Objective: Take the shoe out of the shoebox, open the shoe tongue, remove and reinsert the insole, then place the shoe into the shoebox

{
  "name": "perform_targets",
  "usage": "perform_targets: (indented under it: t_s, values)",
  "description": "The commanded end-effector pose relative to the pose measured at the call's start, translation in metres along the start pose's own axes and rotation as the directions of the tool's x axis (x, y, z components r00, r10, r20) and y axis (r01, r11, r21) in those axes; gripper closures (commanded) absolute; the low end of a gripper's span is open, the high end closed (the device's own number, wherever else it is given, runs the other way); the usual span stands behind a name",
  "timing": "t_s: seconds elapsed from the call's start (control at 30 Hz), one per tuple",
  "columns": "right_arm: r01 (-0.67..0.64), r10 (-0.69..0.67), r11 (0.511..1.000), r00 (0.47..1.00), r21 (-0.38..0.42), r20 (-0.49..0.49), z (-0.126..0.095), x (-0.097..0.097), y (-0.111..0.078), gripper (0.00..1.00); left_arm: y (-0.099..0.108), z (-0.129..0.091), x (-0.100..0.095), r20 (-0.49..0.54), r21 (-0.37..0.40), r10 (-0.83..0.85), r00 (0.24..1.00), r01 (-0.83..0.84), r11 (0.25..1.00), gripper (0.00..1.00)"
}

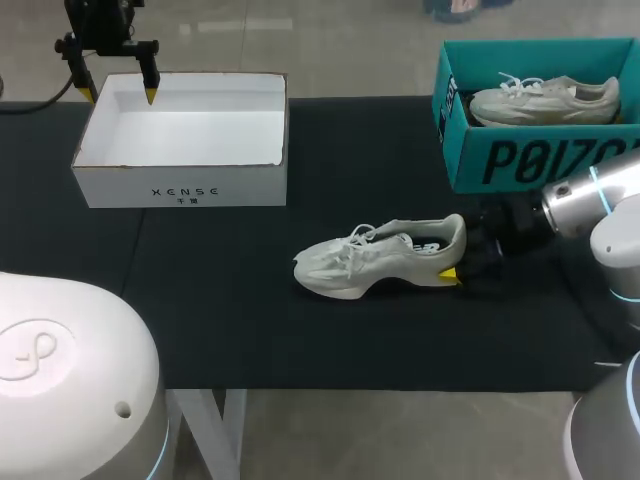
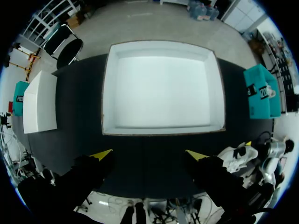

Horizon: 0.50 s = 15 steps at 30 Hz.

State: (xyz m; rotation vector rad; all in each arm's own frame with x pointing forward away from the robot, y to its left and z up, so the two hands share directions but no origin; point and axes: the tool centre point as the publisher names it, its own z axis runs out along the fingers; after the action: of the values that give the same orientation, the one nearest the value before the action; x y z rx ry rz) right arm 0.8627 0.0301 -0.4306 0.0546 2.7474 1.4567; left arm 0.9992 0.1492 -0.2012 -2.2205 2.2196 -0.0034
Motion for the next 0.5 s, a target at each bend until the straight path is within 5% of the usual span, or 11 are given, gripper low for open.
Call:
perform_targets:
  t_s: [0.03, 0.33, 0.5]
  values:
    - [0.000, 0.000, 1.000, 1.000, 0.003, 0.001, 0.002, -0.002, 0.000, 1.00, 0.000, -0.001, 0.000, 0.000, -0.001, 0.000, 1.000, 0.000, 1.000, 0.00]
    - [0.000, 0.000, 1.000, 1.000, 0.003, 0.001, 0.002, -0.002, 0.000, 1.00, 0.000, -0.001, 0.000, 0.000, -0.001, 0.000, 1.000, 0.000, 1.000, 0.00]
    - [0.000, 0.000, 1.000, 1.000, 0.003, 0.001, 0.002, -0.002, 0.000, 1.00, 0.007, -0.003, 0.051, -0.001, 0.056, -0.061, 0.998, 0.061, 0.997, 0.00]
